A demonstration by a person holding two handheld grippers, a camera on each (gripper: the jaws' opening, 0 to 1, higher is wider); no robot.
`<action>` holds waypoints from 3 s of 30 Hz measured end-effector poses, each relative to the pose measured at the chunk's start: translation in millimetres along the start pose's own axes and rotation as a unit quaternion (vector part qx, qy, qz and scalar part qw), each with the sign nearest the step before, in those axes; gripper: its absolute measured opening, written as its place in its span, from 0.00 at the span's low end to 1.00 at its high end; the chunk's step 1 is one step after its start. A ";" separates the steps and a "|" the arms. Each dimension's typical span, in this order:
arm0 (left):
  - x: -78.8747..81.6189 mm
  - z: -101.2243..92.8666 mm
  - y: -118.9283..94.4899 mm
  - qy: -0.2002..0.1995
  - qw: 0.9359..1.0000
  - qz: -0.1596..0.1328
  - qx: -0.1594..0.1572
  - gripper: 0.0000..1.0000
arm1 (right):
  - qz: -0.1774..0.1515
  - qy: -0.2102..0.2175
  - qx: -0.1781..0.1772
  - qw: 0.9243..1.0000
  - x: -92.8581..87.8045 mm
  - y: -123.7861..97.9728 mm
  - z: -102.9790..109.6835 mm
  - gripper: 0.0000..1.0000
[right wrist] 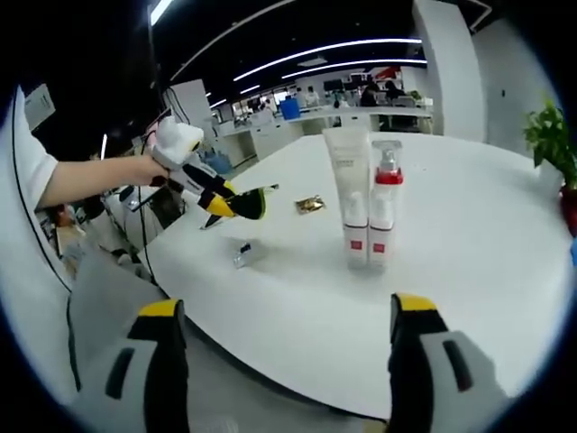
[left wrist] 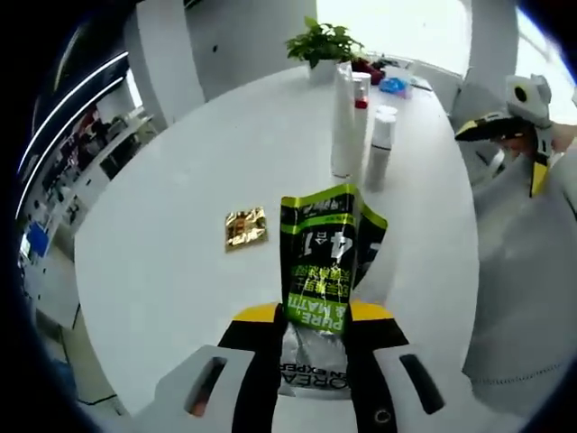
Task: Arrange the skincare products in the storage area until every visible bottle or jar stands upright without overlapping.
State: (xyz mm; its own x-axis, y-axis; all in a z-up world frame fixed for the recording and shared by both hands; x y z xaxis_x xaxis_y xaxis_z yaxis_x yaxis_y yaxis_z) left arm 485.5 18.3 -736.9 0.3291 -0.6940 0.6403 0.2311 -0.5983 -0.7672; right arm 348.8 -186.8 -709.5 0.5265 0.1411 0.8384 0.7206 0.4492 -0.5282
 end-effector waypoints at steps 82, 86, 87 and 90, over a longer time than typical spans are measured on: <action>57.1 -147.6 20.0 0.013 0.997 -0.053 -0.050 0.34 | -0.089 0.025 0.046 0.995 35.7 -16.2 -9.6 0.01; 56.4 -147.2 28.1 -0.014 0.998 -0.044 -0.034 0.42 | -0.090 0.022 0.035 0.995 30.9 -22.5 -12.8 0.03; 56.2 -146.7 29.9 -0.019 0.998 -0.043 -0.031 0.42 | -0.092 0.023 0.032 0.995 30.4 -22.9 -13.4 0.06; 55.6 -148.7 37.4 -0.047 0.998 -0.037 -0.022 0.46 | -0.093 0.018 0.021 0.995 28.4 -25.4 -11.4 0.19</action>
State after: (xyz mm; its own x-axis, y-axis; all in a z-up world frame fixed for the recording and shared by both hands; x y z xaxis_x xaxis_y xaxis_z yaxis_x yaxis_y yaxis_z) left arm 376.3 -102.2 -724.6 0.3978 -0.6081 0.6870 0.2179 -0.6647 -0.7146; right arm 350.5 -204.2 -673.8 0.4018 0.0208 0.9155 0.7878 0.5018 -0.3571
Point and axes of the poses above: the point that each gripper's makers call its tool centre point, and the gripper's own axes: y roughly forward along the fingers, z roughly to its left, x roughly out of its top, the point moved 1 cm from there along -y, roughly backward along the fingers, and after that the axes turned 7 degrees about -x, right-handed, at the moved point
